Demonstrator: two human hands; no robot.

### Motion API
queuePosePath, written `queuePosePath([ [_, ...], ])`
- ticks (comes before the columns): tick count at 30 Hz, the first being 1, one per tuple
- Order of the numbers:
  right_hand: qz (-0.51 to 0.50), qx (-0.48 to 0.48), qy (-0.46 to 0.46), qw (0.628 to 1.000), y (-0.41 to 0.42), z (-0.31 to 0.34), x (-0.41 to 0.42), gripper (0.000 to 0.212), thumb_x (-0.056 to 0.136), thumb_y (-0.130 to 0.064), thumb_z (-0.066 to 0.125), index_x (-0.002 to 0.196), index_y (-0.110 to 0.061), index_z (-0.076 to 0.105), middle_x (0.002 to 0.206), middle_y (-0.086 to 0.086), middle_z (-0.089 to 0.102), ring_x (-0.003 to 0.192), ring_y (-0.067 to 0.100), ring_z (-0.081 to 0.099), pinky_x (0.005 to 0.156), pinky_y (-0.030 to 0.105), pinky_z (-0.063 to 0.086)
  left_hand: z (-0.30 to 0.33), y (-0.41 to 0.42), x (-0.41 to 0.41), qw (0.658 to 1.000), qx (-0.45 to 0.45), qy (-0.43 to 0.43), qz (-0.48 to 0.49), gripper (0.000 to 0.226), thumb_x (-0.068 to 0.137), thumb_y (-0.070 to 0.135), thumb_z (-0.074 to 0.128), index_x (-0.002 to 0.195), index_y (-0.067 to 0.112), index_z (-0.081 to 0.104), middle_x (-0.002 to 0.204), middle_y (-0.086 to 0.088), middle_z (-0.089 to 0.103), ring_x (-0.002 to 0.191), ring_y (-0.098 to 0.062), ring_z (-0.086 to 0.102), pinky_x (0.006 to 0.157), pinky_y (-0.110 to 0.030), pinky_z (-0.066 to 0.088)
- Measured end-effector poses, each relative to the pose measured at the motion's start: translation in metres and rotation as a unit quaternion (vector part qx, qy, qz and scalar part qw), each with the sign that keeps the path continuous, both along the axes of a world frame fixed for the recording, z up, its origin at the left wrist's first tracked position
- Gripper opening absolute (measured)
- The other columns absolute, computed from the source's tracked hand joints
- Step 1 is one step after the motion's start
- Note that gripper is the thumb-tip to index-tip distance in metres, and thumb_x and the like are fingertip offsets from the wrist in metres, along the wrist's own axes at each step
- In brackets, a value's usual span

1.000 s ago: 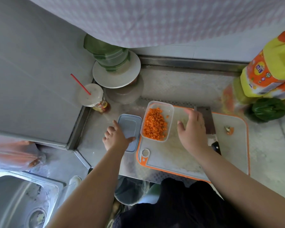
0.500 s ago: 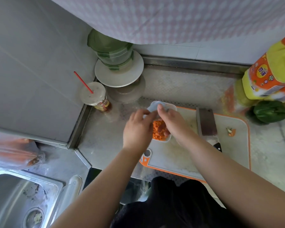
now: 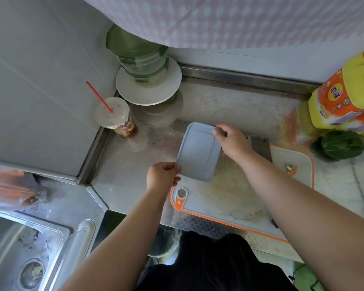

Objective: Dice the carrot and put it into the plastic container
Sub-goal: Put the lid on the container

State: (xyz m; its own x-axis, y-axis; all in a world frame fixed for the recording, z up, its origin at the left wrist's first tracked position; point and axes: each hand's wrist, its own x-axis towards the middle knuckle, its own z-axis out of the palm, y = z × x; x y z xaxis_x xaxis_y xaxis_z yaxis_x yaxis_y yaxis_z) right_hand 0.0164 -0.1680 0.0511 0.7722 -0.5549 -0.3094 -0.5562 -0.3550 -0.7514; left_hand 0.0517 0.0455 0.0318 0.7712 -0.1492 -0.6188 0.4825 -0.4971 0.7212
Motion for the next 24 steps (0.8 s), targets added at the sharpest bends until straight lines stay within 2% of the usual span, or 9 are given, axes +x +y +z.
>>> queuePosePath([
  [4,-0.039,-0.014,0.012,0.999,-0.001,-0.005,0.004,0.030,0.095,-0.029,0.056,0.114,-0.008,0.065,0.099,0.006,0.066,0.081,0.018,0.056,0.075,0.032,0.048,-0.007,-0.004,0.001,1.000,0.008,0.002,0.021,0.005,0.085,0.018,0.074,0.081,0.020,0.071,0.058,0.005,0.068,0.058,-0.015,0.068,0.064,-0.033,0.058],
  [8,-0.084,0.018,0.019,0.996,-0.005,-0.011,0.007,0.027,0.091,-0.027,0.062,0.108,-0.008,0.066,0.101,0.013,0.069,0.087,0.030,0.065,0.081,0.047,0.054,-0.010,-0.005,0.003,1.000,0.028,-0.013,0.004,0.008,0.082,0.021,0.076,0.077,0.021,0.070,0.060,0.006,0.069,0.058,-0.011,0.068,0.063,-0.031,0.058],
  [10,-0.083,0.008,0.017,0.996,-0.004,-0.009,0.007,0.026,0.092,-0.025,0.060,0.109,-0.006,0.066,0.102,0.011,0.068,0.092,0.027,0.064,0.080,0.035,0.051,-0.011,-0.005,0.004,0.999,0.031,-0.014,-0.002,0.008,0.082,0.022,0.077,0.081,0.016,0.072,0.061,0.004,0.069,0.056,-0.011,0.066,0.062,-0.030,0.056],
  [12,-0.082,-0.025,0.031,0.996,-0.007,-0.011,0.007,0.025,0.095,-0.022,0.056,0.109,-0.004,0.067,0.099,0.008,0.067,0.087,0.019,0.059,0.070,0.020,0.038,-0.012,-0.006,0.004,0.999,0.044,-0.020,-0.019,0.010,0.082,0.024,0.077,0.082,0.015,0.073,0.062,0.004,0.069,0.056,-0.010,0.065,0.062,-0.030,0.056],
  [14,-0.095,-0.057,0.050,0.993,-0.009,-0.010,0.008,0.025,0.097,-0.020,0.051,0.108,-0.004,0.067,0.097,0.010,0.068,0.081,0.017,0.054,0.063,0.020,0.030,-0.012,-0.007,0.005,0.997,0.060,-0.030,-0.039,0.010,0.082,0.027,0.076,0.079,0.018,0.072,0.061,0.006,0.069,0.057,-0.009,0.066,0.065,-0.031,0.056],
  [18,-0.104,-0.044,0.053,0.992,-0.013,-0.013,0.009,0.030,0.098,-0.027,0.048,0.101,-0.002,0.066,0.094,0.015,0.067,0.093,0.031,0.062,0.069,0.026,0.037,-0.010,-0.008,0.006,0.996,0.059,-0.011,-0.059,0.015,0.081,0.028,0.077,0.076,0.017,0.070,0.065,0.004,0.070,0.059,-0.010,0.068,0.063,-0.031,0.055],
  [20,-0.108,0.002,0.059,0.992,-0.009,-0.010,0.006,0.041,0.093,-0.041,0.055,0.091,-0.001,0.064,0.085,0.014,0.067,0.083,0.033,0.065,0.069,0.033,0.047,-0.009,-0.011,0.003,0.996,0.051,0.000,-0.068,0.017,0.081,0.027,0.078,0.076,0.015,0.069,0.066,0.003,0.070,0.057,-0.010,0.067,0.059,-0.029,0.052],
  [22,-0.080,0.092,0.129,0.984,0.000,-0.001,-0.008,0.050,0.082,-0.053,0.067,0.082,-0.003,0.062,0.075,0.013,0.067,0.065,0.029,0.066,0.065,0.041,0.058,-0.009,-0.013,0.000,0.996,0.053,-0.003,-0.074,0.018,0.082,0.027,0.076,0.074,0.014,0.068,0.065,0.005,0.070,0.056,-0.010,0.067,0.057,-0.028,0.050],
  [24,-0.012,0.165,0.236,0.958,0.013,0.005,-0.032,0.037,0.082,-0.042,0.072,0.081,-0.008,0.057,0.075,0.011,0.064,0.060,0.023,0.063,0.058,0.036,0.058,-0.009,-0.013,-0.003,0.996,0.058,-0.007,-0.073,0.019,0.084,0.028,0.075,0.074,0.014,0.067,0.064,0.005,0.070,0.055,-0.010,0.067,0.058,-0.029,0.051],
])
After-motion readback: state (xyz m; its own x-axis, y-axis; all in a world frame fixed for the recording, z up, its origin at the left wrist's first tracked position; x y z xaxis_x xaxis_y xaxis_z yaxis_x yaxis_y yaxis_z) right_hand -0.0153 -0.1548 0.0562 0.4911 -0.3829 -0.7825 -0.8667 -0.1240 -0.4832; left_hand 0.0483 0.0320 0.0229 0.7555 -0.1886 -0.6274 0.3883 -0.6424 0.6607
